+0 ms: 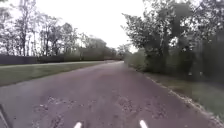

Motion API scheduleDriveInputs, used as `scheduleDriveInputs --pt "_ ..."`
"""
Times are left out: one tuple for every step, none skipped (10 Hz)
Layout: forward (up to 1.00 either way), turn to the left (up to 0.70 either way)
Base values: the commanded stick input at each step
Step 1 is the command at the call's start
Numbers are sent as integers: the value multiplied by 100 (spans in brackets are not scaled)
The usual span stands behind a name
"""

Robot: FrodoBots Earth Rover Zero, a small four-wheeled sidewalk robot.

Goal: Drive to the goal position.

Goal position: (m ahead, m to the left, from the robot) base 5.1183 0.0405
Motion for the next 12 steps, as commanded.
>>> scheduleDriveInputs --pt "70 0" --pt "70 0" --pt "70 0" --pt "70 0" --pt "70 0" --pt "70 0" --pt "70 0" --pt "70 0" --pt "70 0" --pt "70 0" --pt "70 0" --pt "70 0"
